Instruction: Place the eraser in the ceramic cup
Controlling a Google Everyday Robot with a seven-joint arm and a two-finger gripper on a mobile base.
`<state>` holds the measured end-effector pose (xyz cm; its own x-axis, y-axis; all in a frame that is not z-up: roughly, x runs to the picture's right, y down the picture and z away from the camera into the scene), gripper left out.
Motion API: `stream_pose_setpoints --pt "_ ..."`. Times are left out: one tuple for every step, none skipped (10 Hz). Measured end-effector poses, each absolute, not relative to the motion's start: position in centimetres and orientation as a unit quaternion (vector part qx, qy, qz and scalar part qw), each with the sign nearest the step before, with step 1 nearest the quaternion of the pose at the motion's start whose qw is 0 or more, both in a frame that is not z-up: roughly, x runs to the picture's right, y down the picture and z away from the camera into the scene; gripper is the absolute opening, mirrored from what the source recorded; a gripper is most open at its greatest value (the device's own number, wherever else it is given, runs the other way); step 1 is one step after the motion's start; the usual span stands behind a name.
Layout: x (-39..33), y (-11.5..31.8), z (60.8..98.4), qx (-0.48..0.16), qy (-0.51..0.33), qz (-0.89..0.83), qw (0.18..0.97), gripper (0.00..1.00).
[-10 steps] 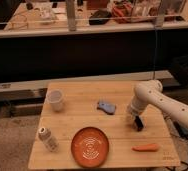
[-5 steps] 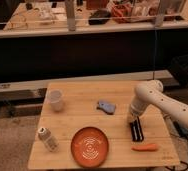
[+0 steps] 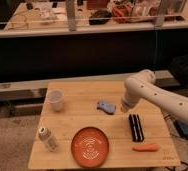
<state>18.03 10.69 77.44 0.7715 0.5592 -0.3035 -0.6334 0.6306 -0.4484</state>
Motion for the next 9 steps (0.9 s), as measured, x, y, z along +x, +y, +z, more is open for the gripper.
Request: stream_pose_setpoints --pt "18.2 9.8 76.6 -0.266 0.084 0.362 0.890 0.58" --pt "18.7 9.0 75.8 -0.258 0.106 0.417 0.865 0.70" --pt "19.7 8.8 75.4 -0.256 0.124 0.462 0.840 0.78" --pt "20.4 8.9 75.3 -0.257 0.135 0.495 0.819 0.80" --pt "21.5 9.7 75.7 -0.261 0.150 0.538 0.787 0.80" --pt "22.4 10.5 76.1 -0.265 0.160 0.565 0.765 0.80" --pt "23.3 11.7 77.0 -0.269 0.168 0.590 0.743 0.80" --pt "24.1 13.3 78.2 -0.273 0.171 0.612 0.722 0.80" --pt "24.5 14.7 79.6 -0.276 0.179 0.627 0.706 0.80"
